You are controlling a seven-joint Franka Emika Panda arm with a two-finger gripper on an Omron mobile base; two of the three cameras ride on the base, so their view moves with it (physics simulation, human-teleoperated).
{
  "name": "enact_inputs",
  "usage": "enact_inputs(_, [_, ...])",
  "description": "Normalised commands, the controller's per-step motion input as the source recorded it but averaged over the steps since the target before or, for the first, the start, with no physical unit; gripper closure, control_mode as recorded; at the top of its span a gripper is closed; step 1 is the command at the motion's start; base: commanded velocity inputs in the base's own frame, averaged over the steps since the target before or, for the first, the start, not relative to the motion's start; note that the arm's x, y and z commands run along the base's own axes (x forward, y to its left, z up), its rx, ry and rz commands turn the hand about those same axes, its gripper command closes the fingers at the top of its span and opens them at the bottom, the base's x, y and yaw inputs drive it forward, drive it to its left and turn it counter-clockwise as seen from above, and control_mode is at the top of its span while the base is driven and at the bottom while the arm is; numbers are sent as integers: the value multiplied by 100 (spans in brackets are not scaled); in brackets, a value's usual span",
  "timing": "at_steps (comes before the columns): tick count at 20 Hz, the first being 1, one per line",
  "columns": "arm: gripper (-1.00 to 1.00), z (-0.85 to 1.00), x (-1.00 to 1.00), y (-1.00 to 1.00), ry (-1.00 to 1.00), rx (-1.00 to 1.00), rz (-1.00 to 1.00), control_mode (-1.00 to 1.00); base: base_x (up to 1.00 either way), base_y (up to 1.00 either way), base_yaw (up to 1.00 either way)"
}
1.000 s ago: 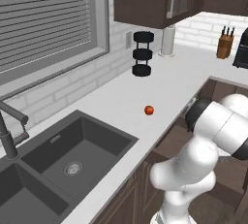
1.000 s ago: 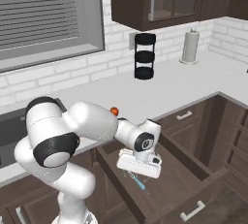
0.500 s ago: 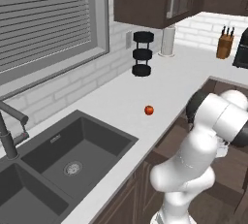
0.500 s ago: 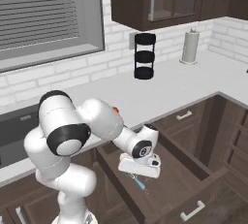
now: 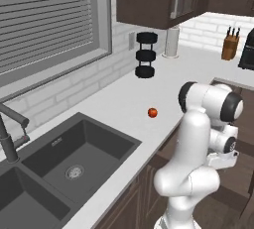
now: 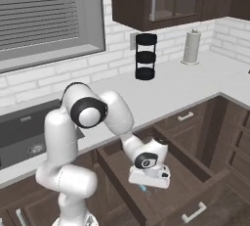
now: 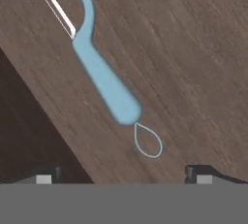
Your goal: Pick the peeler from the drawer and place it on the counter.
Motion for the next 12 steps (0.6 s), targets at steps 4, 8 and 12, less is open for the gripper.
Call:
enact_inputs(4, [-100, -21, 38, 2, -19, 0, 0, -100, 0, 0, 0])
enact_inputs(8, [-100, -41, 45, 13, -20, 0, 0, -100, 0, 0, 0])
enact_inputs(12, [-100, -66, 23, 30, -19, 0, 1, -100, 0, 0, 0])
